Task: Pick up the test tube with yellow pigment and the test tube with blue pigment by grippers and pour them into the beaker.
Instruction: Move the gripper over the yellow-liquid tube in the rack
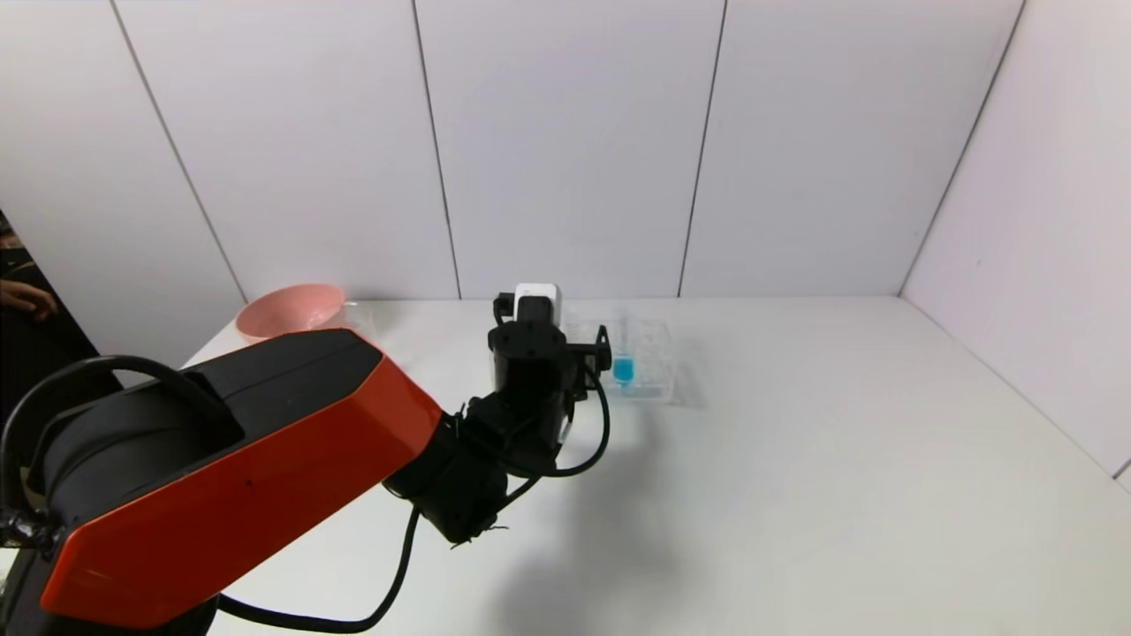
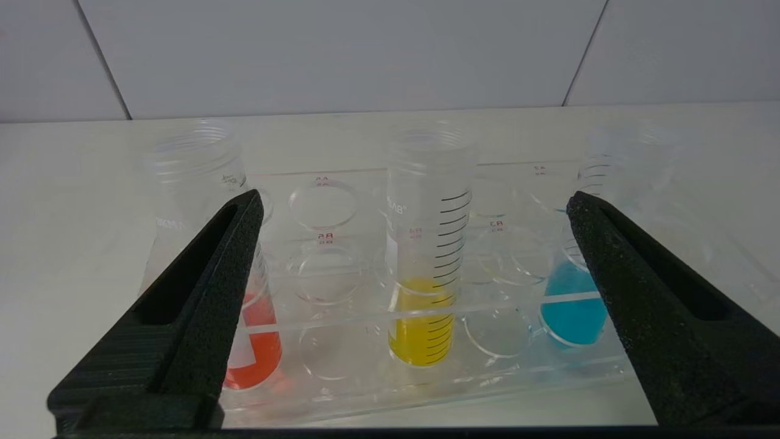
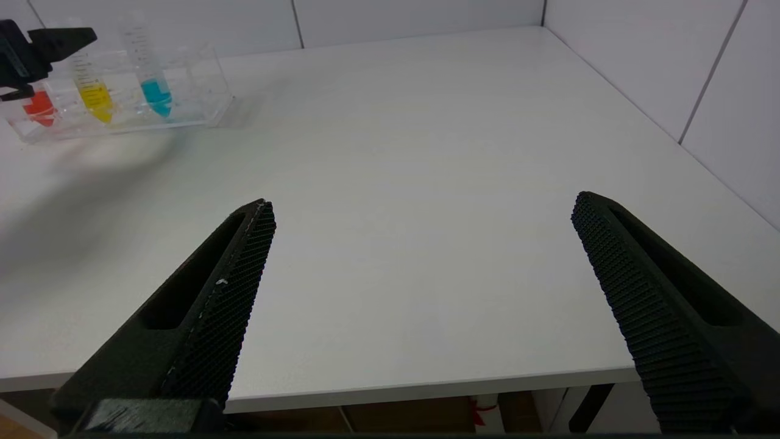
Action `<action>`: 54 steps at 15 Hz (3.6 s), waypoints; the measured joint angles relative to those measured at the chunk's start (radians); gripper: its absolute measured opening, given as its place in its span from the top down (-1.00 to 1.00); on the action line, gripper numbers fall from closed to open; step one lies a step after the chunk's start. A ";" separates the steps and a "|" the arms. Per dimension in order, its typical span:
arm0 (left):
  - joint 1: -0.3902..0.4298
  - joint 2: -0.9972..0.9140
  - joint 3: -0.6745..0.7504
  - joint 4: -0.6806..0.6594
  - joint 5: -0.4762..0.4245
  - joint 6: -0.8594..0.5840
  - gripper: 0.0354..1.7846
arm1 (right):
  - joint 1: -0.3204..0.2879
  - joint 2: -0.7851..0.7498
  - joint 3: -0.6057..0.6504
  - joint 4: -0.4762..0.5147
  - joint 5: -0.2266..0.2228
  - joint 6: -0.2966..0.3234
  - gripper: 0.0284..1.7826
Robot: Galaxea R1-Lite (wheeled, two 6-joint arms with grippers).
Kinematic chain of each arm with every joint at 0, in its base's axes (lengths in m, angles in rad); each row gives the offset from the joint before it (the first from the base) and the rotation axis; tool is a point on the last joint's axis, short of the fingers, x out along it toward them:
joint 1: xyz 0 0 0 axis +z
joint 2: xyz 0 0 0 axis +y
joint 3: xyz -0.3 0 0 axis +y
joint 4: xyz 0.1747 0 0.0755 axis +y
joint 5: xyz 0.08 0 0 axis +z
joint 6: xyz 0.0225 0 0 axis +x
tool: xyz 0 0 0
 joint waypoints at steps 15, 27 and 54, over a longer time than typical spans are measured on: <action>0.023 0.051 -0.069 0.026 0.009 0.026 -0.94 | 0.000 0.000 0.000 0.000 0.000 0.000 -0.99; 0.045 0.116 -0.204 0.111 0.010 0.020 -0.90 | 0.000 0.000 0.000 0.000 0.000 0.000 -0.99; 0.055 0.212 -0.331 0.161 0.001 0.011 0.42 | 0.000 0.000 0.000 0.000 0.000 0.000 -0.99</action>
